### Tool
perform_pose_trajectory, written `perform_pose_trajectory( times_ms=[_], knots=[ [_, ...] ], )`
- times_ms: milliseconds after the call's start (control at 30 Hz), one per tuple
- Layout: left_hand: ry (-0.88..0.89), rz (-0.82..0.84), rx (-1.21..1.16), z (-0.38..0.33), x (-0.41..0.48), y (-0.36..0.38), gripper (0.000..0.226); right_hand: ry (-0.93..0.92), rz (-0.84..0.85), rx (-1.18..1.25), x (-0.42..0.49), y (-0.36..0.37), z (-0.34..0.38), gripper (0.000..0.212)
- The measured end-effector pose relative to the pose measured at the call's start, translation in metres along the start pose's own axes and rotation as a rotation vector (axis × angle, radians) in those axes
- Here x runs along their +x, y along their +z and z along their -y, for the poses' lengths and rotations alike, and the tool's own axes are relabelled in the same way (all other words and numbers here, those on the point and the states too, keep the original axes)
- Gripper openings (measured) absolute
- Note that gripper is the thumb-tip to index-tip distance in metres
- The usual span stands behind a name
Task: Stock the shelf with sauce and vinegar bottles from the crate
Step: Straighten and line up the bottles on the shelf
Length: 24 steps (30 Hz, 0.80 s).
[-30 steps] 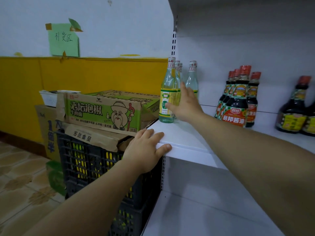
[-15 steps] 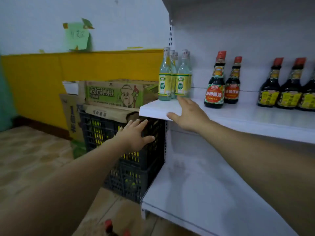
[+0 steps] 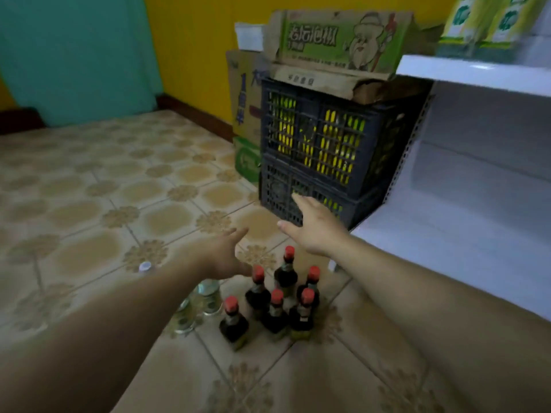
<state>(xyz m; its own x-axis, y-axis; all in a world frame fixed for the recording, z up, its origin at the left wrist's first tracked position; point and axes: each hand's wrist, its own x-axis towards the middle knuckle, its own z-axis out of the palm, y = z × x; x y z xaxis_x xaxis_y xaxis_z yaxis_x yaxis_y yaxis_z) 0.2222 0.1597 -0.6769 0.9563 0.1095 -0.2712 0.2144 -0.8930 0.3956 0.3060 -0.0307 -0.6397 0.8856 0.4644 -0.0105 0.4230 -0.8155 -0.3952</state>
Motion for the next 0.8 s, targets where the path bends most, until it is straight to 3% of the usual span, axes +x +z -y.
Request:
perform_pose_trajectory(
  times_ms=[200, 433, 500, 567, 667, 800],
  knots=[
    [-0.134, 0.077, -0.136, 0.085, -0.039, 0.08, 0.105, -0.053, 0.258, 0.064, -0.01, 0.125, 0.02, 0.08],
    [-0.199, 0.073, -0.227, 0.13, -0.055, 0.15, 0.103, -0.066, 0.412, 0.107, -0.016, 0.228, 0.033, 0.088],
    [-0.207, 0.058, -0.264, 0.137, -0.061, 0.162, 0.102, -0.052, 0.474, 0.073, -0.016, 0.245, 0.034, 0.079],
    [-0.211, 0.058, -0.289, 0.143, -0.068, 0.169, 0.101, -0.044, 0.456, 0.019, -0.019, 0.256, 0.035, 0.059],
    [-0.225, 0.057, -0.31, 0.15, -0.08, 0.174, 0.1, -0.075, 0.279, -0.09, -0.029, 0.264, 0.038, 0.021],
    [-0.235, 0.047, -0.323, 0.156, -0.092, 0.173, 0.096, -0.122, 0.234, -0.133, -0.042, 0.263, 0.031, 0.019]
  ],
)
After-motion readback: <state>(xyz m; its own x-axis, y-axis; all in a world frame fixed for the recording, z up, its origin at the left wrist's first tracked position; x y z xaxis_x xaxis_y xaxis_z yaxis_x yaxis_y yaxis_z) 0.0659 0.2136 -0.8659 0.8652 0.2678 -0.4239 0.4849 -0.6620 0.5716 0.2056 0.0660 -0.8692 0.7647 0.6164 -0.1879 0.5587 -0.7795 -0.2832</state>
